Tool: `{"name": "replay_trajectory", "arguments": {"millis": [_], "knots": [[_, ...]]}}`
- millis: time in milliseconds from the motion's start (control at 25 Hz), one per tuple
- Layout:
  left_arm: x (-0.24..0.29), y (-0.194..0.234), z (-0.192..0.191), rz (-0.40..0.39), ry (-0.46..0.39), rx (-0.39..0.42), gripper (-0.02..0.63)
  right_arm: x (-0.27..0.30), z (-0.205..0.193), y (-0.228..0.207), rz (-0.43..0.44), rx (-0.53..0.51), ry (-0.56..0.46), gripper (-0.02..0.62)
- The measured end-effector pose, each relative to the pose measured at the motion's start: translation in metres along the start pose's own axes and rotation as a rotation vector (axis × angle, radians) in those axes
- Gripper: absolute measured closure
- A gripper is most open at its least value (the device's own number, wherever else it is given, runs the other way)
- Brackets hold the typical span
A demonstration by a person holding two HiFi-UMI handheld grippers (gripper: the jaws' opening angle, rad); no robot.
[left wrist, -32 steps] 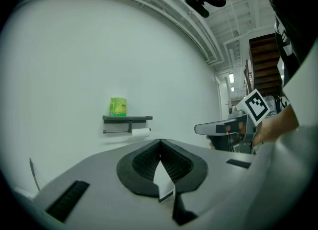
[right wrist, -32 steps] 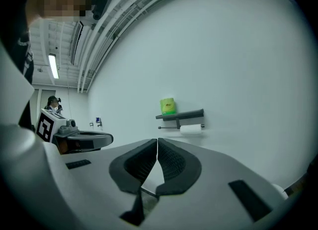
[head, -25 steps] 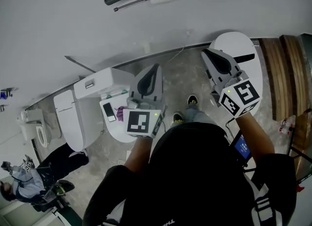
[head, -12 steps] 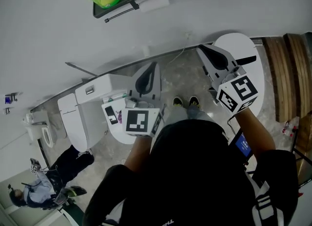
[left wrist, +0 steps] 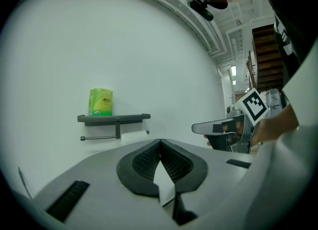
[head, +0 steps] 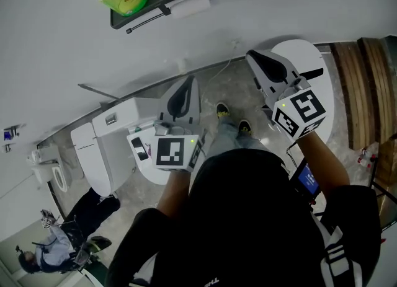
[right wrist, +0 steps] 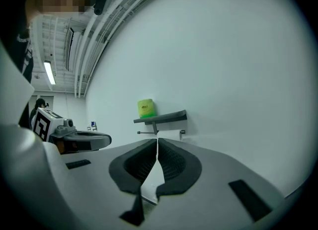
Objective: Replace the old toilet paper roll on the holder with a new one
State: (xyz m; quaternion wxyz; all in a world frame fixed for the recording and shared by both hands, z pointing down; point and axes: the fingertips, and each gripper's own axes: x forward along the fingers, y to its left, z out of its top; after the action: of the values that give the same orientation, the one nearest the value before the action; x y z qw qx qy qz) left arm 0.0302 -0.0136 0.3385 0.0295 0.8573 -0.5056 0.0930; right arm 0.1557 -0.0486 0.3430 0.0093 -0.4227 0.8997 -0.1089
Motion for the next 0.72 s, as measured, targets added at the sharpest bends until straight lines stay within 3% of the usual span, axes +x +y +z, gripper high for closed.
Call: {"name": "replay_trajectory", "arguments": {"millis": [720], "knots": [[0.057,0.092,-0.007,-0.037,-0.018,-0.048,0.584,0.092,0.005,-0.011,-0.048,-0.033,0.049,0.575]]}}
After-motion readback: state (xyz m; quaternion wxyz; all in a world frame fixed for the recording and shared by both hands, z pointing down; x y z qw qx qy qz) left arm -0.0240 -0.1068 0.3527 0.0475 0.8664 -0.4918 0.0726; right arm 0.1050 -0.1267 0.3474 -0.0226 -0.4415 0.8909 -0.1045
